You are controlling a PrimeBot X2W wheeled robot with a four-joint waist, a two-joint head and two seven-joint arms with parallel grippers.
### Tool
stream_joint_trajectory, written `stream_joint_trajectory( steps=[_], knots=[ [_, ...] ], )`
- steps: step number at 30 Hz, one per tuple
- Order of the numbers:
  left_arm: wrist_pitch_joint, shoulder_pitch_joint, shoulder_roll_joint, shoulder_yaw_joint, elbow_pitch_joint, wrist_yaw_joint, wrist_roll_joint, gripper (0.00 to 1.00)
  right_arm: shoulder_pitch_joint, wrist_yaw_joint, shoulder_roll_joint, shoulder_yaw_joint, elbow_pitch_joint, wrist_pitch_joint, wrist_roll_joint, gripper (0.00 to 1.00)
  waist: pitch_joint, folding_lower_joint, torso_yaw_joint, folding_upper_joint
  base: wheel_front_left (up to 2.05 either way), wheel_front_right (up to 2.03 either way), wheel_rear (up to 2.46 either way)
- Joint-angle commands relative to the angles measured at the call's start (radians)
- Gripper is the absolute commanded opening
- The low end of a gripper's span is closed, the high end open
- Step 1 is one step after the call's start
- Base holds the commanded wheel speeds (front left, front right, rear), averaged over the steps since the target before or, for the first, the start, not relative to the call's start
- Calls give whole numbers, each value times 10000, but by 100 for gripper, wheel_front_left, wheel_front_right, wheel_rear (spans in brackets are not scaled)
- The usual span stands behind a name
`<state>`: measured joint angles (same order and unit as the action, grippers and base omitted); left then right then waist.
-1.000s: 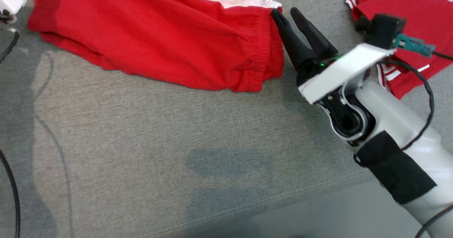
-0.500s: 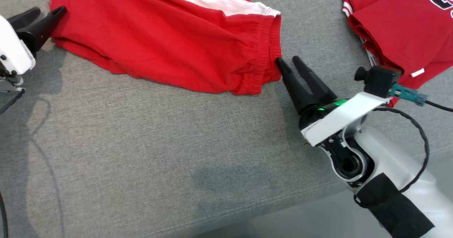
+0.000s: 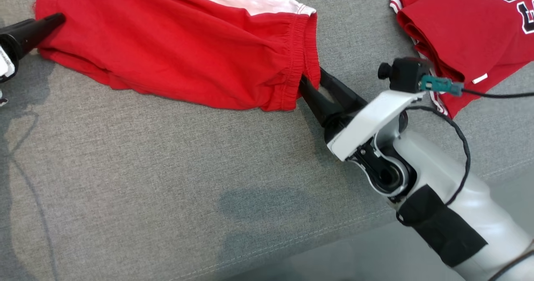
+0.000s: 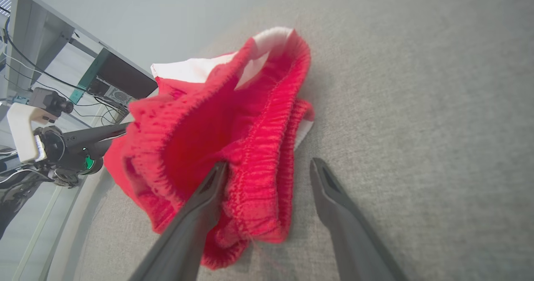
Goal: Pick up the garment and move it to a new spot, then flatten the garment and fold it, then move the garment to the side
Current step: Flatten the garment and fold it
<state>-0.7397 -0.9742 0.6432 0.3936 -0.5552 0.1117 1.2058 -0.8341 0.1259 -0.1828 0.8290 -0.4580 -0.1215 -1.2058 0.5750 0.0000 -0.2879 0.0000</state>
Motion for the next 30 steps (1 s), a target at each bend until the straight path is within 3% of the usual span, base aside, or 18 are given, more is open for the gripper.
stream_joint_trajectory(
  steps=[1, 6, 7, 9, 15, 23, 30],
  knots=[
    [-413, 168, 261, -54, 30, -166, 57, 100, 199, 48, 247, 187, -38, 130, -76, 100, 4, 0, 35, 0, 0, 0, 0],
    [-1195, 175, 205, 103, 242, -558, 283, 100, -262, 48, 417, 475, -774, 684, 83, 100, -13, 0, 135, 0, 0, 0, 0],
    [-1355, 188, 222, 143, 292, -612, 315, 80, -337, 48, 444, 553, -888, 827, 125, 55, -11, 0, 135, 0, 0, 0, 0],
    [-1575, 238, 235, 158, 422, -739, 411, 0, -453, 48, 473, 685, -1041, 1067, 201, 0, -16, 0, 129, 0, 0, 0, 0],
    [-1961, 541, 442, 121, 1030, -1018, 614, 0, -936, 48, -167, 1077, -1116, 1649, 1021, 0, -98, 0, 181, 0, 0, 0, 0],
    [-1706, 1719, 375, -245, 2562, -767, 1334, 0, -1019, 48, -1564, 1116, -157, 2768, 1795, 0, -396, 0, 702, 0, 0, 0, 0],
    [-923, 3366, 200, -793, 4093, -416, 2095, 0, -608, 48, -2814, 313, 840, 4020, 1465, 0, -757, 0, 1580, 0, 0, 0, 0]
  ],
)
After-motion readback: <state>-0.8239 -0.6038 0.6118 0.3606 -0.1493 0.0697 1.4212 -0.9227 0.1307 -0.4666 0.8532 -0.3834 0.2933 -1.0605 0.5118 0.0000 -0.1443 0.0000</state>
